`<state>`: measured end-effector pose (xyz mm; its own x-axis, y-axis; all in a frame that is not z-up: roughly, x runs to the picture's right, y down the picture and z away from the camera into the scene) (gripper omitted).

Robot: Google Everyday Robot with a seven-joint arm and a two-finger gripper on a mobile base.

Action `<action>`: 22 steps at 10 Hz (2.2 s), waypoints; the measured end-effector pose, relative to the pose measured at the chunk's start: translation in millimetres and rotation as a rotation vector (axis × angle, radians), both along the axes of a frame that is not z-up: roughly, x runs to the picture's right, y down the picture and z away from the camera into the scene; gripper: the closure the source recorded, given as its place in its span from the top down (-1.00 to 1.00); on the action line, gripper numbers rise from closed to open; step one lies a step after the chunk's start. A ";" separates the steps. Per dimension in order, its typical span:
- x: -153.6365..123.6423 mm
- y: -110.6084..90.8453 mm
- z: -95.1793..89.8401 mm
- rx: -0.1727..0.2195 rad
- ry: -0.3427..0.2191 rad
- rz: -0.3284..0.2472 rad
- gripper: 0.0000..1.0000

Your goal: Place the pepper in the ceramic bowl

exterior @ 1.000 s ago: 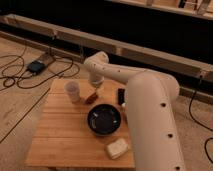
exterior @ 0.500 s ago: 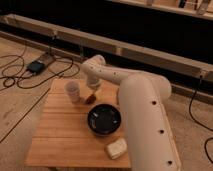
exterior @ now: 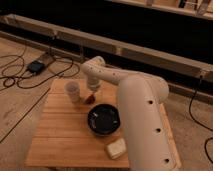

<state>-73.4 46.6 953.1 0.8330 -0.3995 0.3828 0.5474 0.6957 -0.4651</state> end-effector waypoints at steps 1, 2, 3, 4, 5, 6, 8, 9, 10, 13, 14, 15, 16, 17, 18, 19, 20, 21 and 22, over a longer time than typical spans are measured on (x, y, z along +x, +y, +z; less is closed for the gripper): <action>0.3 2.0 1.0 -0.006 0.005 0.003 -0.09; 0.7 3.7 1.6 -0.010 0.011 0.004 -0.32; 1.0 4.4 2.0 -0.013 0.015 0.006 -0.51; 1.0 5.1 2.8 -0.015 0.020 0.007 -0.75; 1.8 5.9 2.9 -0.019 0.025 0.008 -0.91; 2.5 6.4 2.9 -0.023 0.030 0.011 -0.99; 5.5 2.4 2.7 -0.019 0.043 0.017 -1.00; 8.1 -3.1 0.5 -0.011 0.048 0.023 -1.00; 9.9 -7.7 -2.0 -0.006 0.050 0.031 -1.00; 17.2 -26.7 -27.6 0.003 0.034 0.051 -1.00; 21.6 -27.8 -43.1 -0.010 0.027 0.045 -1.00; 26.0 -28.0 -56.8 -0.021 0.024 0.042 -1.00; 31.5 -25.7 -73.4 -0.035 0.021 0.039 -1.00; 35.8 -22.2 -89.1 -0.044 0.016 0.039 -1.00; 41.1 -15.5 -105.9 -0.056 0.013 0.040 -1.00; 46.0 -7.7 -120.1 -0.070 0.012 0.042 -1.00; 49.8 -1.3 -130.1 -0.080 0.012 0.042 -1.00; 54.3 10.4 -141.2 -0.100 0.013 0.039 -1.00; 57.8 24.2 -151.9 -0.122 0.014 0.032 -1.00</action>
<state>-15.6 70.8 801.2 0.8500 -0.3241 0.4152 0.5189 0.6504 -0.5547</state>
